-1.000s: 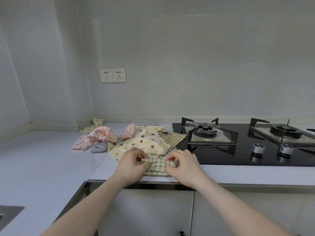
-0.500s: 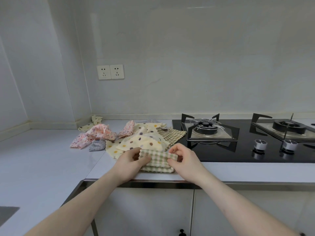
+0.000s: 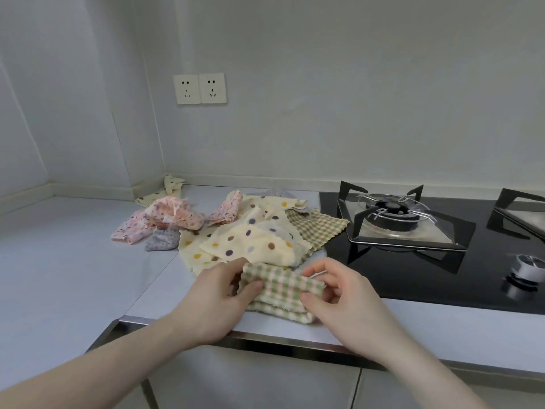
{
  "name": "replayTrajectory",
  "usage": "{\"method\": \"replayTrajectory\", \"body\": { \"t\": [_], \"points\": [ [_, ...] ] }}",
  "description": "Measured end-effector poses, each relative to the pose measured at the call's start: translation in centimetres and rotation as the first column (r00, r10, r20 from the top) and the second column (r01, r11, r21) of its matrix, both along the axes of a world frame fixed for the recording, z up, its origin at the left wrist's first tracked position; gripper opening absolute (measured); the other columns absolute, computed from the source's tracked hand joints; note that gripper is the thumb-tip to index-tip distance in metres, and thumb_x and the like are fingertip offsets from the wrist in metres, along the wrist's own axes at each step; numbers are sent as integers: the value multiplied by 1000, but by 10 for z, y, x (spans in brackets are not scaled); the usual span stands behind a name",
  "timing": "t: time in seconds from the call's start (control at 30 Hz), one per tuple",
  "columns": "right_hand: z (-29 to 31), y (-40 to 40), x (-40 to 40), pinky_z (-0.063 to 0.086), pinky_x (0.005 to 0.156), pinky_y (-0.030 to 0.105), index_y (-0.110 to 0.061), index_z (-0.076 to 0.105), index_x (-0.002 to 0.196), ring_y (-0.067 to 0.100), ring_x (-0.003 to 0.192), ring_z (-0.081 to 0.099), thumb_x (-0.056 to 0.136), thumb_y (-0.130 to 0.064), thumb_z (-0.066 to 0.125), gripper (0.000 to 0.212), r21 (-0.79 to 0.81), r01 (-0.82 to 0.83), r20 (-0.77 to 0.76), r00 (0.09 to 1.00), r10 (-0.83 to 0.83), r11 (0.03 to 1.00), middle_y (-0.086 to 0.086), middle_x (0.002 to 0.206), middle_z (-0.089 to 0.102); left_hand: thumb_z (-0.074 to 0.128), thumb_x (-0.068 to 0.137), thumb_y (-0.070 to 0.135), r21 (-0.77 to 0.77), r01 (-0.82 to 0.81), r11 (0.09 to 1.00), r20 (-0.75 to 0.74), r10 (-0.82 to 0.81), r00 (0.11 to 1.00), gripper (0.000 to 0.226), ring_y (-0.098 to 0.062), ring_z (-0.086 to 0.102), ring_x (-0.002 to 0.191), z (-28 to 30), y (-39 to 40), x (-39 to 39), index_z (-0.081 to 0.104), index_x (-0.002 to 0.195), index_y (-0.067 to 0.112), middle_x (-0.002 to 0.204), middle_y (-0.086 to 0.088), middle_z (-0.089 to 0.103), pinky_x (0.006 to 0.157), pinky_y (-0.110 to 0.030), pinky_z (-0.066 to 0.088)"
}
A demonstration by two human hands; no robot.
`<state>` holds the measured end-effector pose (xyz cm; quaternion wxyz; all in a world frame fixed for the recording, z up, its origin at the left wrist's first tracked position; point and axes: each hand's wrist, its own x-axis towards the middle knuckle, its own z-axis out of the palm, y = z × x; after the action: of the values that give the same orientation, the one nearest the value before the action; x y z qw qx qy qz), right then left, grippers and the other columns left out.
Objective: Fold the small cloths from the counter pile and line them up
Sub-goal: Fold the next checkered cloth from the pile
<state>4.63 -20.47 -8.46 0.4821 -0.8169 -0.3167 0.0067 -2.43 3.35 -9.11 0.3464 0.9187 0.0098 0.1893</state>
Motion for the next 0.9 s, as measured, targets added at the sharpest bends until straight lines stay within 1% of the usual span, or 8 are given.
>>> {"method": "replayTrajectory", "body": {
  "t": [0.13, 0.3, 0.5, 0.63, 0.7, 0.77, 0.83, 0.9],
  "points": [
    [-5, 1, 3, 41, 56, 16, -42, 63, 97, 4, 55, 48, 87, -27, 75, 21, -16, -28, -16, 999, 28, 999, -5, 76, 68, 50, 93, 58, 63, -2, 998, 3, 2, 1000, 38, -16, 55, 77, -6, 1, 1, 56, 84, 22, 76, 5, 60, 74, -36, 47],
    [-12, 6, 11, 41, 55, 13, -43, 64, 94, 7, 55, 56, 82, -25, 77, 25, -76, 32, -73, 997, -37, 997, -9, 73, 67, 54, 93, 55, 73, -26, 997, -33, 28, 999, 19, -9, 52, 85, -12, -1, 9, 50, 82, 41, 78, 12, 55, 84, -19, 38],
    [12, 11, 16, 46, 60, 17, -43, 63, 104, 9, 71, 62, 92, -28, 70, 21, -228, -9, -262, 964, -53, 974, -17, 82, 65, 53, 97, 55, 34, -36, 999, -296, 45, 954, 28, -4, 48, 88, 4, 1, 18, 45, 78, 37, 75, 15, 51, 88, -33, 38],
    [46, 4, 10, 46, 70, 11, -34, 65, 111, -2, 80, 62, 93, -26, 70, 20, -351, -54, -451, 884, -119, 935, -18, 100, 70, 55, 98, 55, 84, -14, 996, -637, 64, 768, 29, -20, 49, 104, 61, -16, 10, 56, 84, 30, 82, 8, 58, 96, -39, 35],
    [71, -8, -1, 50, 71, 14, -26, 68, 114, -1, 81, 65, 93, -28, 72, 21, -377, -24, -507, 842, -185, 926, -15, 102, 72, 58, 96, 57, 23, -115, 993, -649, 102, 754, 35, -26, 53, 112, 95, -32, 0, 51, 75, 30, 81, 10, 57, 96, -39, 39],
    [107, -24, -15, 55, 74, 23, -24, 71, 109, 7, 80, 69, 92, -27, 73, 17, -337, 56, -550, 799, -244, 940, -8, 93, 75, 61, 97, 52, -139, -198, 970, -626, 69, 777, 34, -15, 58, 89, 129, -49, -12, 53, 77, 26, 76, 11, 54, 78, -31, 44],
    [147, -43, -27, 56, 77, 31, -25, 71, 104, 16, 80, 72, 92, -29, 74, 13, -296, 122, -579, 766, -279, 948, 0, 88, 76, 62, 100, 43, -323, -192, 927, -594, -41, 803, 41, -9, 37, 58, 161, -65, -20, 41, 74, 19, 63, 11, 37, 55, -25, 30],
    [181, -67, -34, 55, 73, 30, -21, 73, 101, 15, 76, 72, 91, -32, 76, 15, -267, 147, -613, 736, -286, 952, 2, 84, 78, 63, 100, 37, -398, -164, 903, -563, -99, 820, 43, -9, 26, 54, 187, -80, -26, 36, 75, 16, 58, 10, 27, 50, -23, 23]
  ]
}}
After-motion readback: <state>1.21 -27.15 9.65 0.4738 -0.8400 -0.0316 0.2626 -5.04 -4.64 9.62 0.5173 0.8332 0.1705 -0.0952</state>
